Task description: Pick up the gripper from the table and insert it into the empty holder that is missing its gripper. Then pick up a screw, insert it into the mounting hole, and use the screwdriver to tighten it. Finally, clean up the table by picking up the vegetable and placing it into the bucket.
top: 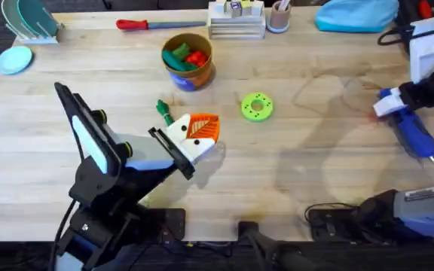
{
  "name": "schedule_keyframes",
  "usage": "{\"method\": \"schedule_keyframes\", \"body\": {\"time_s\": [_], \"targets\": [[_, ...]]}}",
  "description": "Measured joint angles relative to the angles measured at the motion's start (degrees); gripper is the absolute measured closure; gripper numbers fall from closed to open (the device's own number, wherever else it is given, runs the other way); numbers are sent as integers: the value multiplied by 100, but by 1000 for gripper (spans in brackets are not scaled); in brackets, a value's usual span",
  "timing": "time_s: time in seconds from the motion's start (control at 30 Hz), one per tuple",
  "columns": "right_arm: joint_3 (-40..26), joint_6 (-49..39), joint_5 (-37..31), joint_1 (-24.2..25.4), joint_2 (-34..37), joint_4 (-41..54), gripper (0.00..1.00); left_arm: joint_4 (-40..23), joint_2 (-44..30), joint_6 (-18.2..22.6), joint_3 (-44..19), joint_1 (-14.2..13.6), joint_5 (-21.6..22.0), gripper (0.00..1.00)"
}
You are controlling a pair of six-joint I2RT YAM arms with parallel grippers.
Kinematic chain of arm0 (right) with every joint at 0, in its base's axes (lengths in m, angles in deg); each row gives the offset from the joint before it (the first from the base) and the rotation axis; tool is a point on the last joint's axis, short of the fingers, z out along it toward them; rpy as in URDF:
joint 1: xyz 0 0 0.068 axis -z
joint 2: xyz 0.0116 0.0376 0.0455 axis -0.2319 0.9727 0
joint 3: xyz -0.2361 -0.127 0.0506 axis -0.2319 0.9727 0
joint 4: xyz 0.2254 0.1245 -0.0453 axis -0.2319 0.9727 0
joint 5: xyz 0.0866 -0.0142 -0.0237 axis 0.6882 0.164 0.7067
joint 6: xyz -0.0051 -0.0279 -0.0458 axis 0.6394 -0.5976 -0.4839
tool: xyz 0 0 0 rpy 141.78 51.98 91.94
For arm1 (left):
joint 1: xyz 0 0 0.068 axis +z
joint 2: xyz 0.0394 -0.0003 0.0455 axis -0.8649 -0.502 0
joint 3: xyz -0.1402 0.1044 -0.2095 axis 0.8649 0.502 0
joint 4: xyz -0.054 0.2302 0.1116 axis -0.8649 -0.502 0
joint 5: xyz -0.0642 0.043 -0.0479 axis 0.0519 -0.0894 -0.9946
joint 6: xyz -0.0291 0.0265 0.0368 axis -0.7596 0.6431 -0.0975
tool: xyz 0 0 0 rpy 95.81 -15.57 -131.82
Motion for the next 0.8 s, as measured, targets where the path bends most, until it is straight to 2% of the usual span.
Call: {"method": "schedule_keyframes", "body": {"time_s": [0.17,0.23,0.27,0.53,0.63,0.8], "targets": [[0,-32,-37,4,20,-108,692,-1,-1,0,0,0,0,996],[0,-50,-57,5,27,-124,946,-2,-2,0,0,0,2,996],[0,-6,-57,7,36,-102,977,-2,-1,0,0,0,0,996],[-90,162,-38,-34,-88,21,982,-2,-1,0,0,0,2,996],[-280,469,25,-95,-424,-3,982,-2,-2,0,0,0,1,996],[-714,1184,621,-158,-1360,-103,982,-2,-1,0,0,0,0,996]]}}
